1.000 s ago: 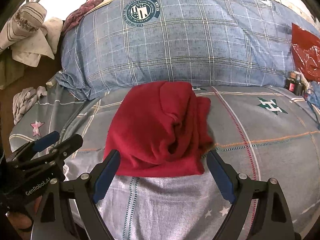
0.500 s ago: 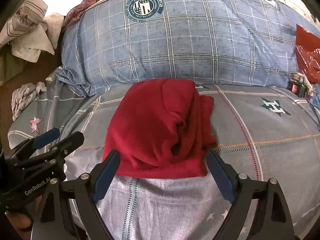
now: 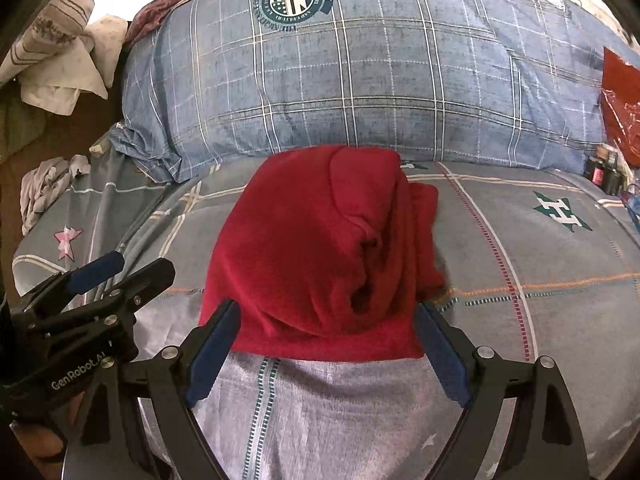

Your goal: Fold small clothes

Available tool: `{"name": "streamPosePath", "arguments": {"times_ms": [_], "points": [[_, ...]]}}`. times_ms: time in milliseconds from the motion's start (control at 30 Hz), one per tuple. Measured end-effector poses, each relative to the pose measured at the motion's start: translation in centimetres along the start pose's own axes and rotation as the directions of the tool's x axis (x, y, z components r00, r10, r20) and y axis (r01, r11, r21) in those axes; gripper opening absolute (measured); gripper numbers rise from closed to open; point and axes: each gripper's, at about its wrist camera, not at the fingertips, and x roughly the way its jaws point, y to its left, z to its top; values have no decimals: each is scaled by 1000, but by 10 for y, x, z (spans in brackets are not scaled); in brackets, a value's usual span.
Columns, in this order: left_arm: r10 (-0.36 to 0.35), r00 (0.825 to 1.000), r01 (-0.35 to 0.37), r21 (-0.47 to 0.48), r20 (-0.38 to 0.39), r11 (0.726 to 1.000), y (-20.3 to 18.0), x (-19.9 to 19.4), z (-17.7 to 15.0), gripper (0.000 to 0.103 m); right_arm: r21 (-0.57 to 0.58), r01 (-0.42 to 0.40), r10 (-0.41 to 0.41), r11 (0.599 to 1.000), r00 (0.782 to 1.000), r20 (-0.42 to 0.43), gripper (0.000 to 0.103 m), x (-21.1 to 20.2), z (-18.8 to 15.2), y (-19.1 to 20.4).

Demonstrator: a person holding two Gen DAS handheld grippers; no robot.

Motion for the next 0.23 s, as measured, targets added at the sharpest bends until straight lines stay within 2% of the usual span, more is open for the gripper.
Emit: {"name": "streamPosePath", "arguments": {"times_ms": [233], "points": [[-24, 1000, 24, -18, -11, 1000, 13, 15, 5, 73, -8, -3, 3, 1000, 1000, -12, 89, 9, 2, 0]]}}
